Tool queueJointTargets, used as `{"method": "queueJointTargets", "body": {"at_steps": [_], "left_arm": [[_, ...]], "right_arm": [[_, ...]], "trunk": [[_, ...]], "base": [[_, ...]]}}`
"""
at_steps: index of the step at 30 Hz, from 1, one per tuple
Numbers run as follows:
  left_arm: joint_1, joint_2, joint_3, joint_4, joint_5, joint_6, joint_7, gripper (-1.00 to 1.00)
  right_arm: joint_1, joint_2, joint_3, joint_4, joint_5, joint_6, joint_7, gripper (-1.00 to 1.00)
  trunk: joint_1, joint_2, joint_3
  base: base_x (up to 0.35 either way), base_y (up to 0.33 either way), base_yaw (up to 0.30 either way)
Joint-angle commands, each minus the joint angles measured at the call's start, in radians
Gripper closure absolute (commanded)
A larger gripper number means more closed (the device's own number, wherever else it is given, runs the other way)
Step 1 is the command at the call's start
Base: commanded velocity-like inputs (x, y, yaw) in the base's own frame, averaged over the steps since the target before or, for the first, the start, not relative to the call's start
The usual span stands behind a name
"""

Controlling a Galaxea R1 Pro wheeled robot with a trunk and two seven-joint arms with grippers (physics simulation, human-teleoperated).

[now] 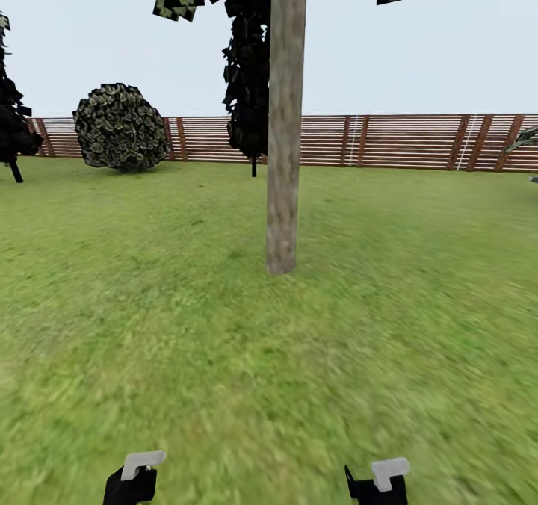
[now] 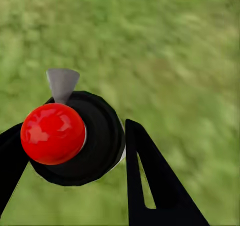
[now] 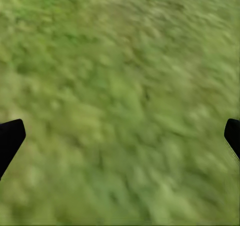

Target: In the garden, pick up the pesticide atomizer on the floor and spray pesticide onto both trees until each tree trunk is fully covered.

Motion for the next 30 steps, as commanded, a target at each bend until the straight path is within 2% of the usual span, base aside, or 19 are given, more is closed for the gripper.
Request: {"method": "queueJointTargets", "body": {"at_steps": [1, 11, 18, 30], "left_arm": [[-0.001, 0.000, 0.001, 0.001, 0.002, -0.003, 0.000, 1.00], [-0.001, 0.000, 0.001, 0.001, 0.002, -0.003, 0.000, 1.00], [-0.001, 0.000, 0.001, 0.001, 0.002, -0.003, 0.000, 1.00], [-0.001, 0.000, 0.002, 0.001, 0.002, -0.003, 0.000, 1.00]], "right_arm": [[0.000, -0.001, 0.001, 0.001, 0.007, -0.002, -0.001, -1.00], [0.000, -0.001, 0.001, -0.001, 0.005, -0.002, -0.001, -1.00], [0.000, -0.001, 0.001, -0.001, 0.005, -0.002, -0.001, -1.00], [0.000, -0.001, 0.001, 0.001, 0.005, -0.002, -0.002, -1.00]], "trunk": [[0.000, 0.000, -0.001], [0.000, 0.000, -0.001], [0.000, 0.000, 0.001], [0.000, 0.000, 0.002]], "base": [[0.335, 0.000, 0.000], [0.335, 0.000, -0.005], [0.335, 0.000, -0.161], [0.335, 0.000, -0.007]]}}
